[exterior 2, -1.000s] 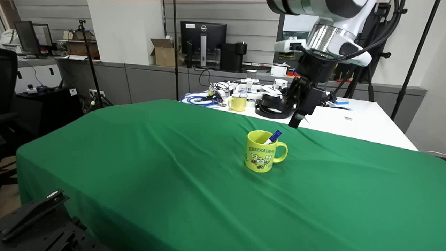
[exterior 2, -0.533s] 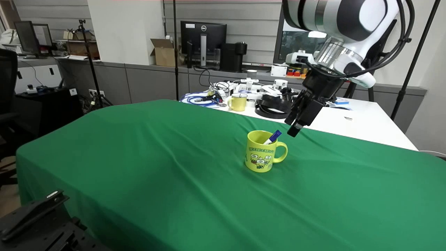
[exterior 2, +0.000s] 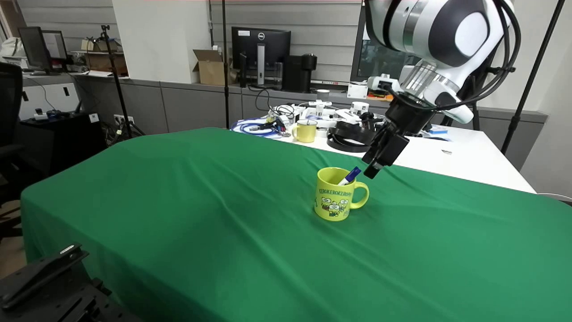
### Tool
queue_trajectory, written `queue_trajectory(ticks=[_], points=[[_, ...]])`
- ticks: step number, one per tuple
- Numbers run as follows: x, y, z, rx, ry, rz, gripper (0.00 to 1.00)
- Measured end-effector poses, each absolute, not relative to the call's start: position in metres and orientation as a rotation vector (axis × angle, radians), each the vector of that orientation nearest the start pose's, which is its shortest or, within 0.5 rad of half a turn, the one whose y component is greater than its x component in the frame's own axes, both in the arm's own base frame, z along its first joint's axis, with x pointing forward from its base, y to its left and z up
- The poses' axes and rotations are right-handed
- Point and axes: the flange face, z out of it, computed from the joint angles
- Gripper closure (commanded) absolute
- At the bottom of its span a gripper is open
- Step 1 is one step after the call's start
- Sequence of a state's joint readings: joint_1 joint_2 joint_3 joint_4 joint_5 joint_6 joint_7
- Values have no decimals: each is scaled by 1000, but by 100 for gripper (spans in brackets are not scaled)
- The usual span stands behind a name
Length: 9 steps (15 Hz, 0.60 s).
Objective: Pick up the marker in the yellow mug and place it on the table
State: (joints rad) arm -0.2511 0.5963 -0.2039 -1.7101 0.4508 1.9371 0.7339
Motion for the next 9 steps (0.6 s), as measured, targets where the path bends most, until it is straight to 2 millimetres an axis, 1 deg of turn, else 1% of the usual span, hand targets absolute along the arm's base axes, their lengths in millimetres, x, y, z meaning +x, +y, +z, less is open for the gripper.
queue_trajectory(ticks=[6, 9], points=[[590, -238, 217, -2170, 1879, 592, 0], [591, -235, 215, -2166, 1882, 605, 0]])
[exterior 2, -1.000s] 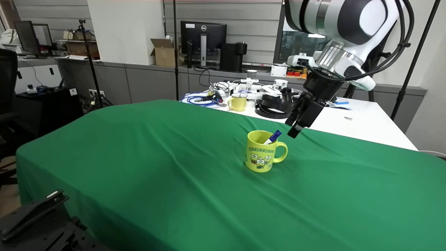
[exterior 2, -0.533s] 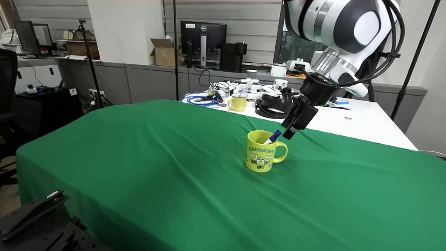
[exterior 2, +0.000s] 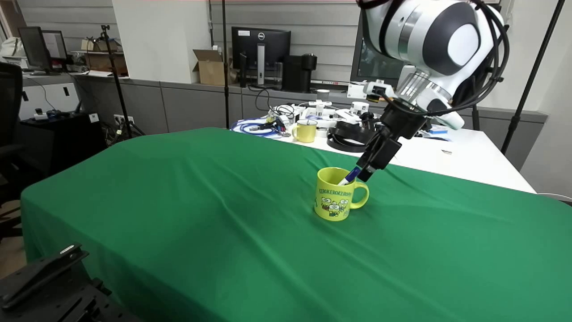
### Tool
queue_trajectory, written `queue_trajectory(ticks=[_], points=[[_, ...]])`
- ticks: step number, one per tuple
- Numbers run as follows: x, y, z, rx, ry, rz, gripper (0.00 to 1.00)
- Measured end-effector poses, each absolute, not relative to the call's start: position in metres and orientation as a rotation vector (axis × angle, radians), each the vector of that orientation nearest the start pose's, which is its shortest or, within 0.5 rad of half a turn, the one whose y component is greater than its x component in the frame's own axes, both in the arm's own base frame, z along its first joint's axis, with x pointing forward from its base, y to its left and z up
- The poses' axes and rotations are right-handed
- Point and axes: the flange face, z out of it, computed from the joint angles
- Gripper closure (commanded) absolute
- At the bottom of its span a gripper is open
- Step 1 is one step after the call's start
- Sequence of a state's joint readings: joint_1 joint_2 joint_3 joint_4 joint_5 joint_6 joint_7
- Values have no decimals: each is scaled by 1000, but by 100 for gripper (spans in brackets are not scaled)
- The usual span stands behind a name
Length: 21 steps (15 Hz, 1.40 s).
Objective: Pick up the marker in the yellow mug and place it on the table
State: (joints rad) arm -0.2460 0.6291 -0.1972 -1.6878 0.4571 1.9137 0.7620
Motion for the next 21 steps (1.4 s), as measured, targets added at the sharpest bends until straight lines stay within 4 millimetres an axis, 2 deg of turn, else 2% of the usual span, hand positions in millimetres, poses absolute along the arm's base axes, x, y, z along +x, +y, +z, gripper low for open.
queue_trajectory(ticks=[2, 3, 5, 9, 15, 16, 21], points=[[592, -231, 215, -2166, 1879, 611, 0], [593, -230, 215, -2167, 1876, 612, 25], [593, -228, 215, -2170, 1873, 614, 33], [594, -226, 215, -2173, 1869, 615, 63], [596, -226, 219, -2176, 1865, 616, 99], [596, -225, 220, -2175, 1864, 617, 95], [598, -218, 222, -2167, 1851, 692, 94]])
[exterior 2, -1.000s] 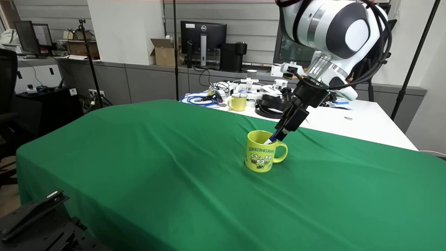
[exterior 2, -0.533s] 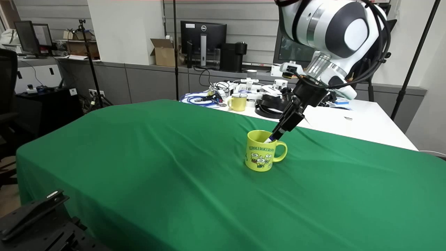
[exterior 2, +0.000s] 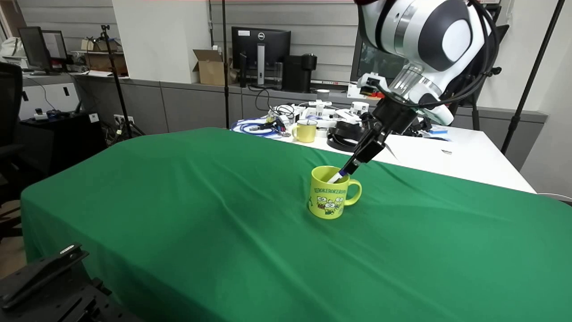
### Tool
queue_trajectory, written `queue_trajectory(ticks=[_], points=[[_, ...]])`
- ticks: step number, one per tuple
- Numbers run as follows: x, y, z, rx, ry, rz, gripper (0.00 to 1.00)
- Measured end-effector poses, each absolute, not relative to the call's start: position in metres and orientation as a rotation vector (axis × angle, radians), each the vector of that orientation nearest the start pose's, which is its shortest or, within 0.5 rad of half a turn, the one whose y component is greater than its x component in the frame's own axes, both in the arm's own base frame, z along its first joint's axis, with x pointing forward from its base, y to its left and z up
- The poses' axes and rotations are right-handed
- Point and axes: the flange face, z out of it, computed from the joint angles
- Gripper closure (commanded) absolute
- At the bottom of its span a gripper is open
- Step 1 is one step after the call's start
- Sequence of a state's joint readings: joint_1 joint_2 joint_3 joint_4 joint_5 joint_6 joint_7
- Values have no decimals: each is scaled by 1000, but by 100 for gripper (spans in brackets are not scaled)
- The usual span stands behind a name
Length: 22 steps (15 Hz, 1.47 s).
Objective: Pick up the marker in the yellow mug and place it on the table
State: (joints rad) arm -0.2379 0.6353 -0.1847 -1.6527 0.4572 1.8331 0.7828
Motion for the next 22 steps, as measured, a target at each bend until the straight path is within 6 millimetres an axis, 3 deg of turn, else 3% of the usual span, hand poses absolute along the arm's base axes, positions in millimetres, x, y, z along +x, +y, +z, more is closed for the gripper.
queue_trajectory(ticks=[11, 22], points=[[624, -213, 259, -2193, 1813, 635, 94], [644, -226, 323, -2208, 1768, 544, 94]])
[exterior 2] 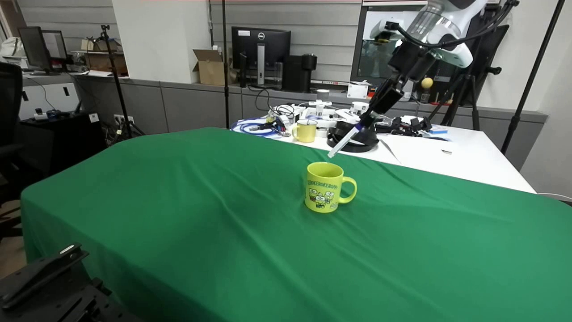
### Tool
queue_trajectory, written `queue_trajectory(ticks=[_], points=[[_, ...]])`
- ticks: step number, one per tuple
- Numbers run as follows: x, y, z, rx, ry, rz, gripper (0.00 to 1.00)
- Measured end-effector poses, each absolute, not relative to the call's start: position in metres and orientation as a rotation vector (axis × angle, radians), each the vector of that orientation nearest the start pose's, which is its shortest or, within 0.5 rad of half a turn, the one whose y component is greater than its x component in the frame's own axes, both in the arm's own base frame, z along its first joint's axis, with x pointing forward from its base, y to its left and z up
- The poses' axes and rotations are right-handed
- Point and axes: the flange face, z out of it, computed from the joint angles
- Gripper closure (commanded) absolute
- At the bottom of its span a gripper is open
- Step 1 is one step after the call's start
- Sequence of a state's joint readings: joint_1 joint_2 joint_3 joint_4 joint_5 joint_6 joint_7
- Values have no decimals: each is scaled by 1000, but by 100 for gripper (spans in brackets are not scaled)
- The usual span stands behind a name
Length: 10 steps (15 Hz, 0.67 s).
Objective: Pick up the marker in the yellow mug and place it on the table
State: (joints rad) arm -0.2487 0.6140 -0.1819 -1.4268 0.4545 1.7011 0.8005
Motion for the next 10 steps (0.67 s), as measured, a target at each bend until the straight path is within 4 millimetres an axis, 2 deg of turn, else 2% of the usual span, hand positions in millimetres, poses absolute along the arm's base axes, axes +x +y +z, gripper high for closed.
queue_trajectory(ticks=[5, 8, 10], points=[[651, -217, 332, -2174, 1726, 540, 94], [658, -204, 321, -2111, 1675, 563, 94], [665, -193, 307, -2067, 1649, 574, 94]])
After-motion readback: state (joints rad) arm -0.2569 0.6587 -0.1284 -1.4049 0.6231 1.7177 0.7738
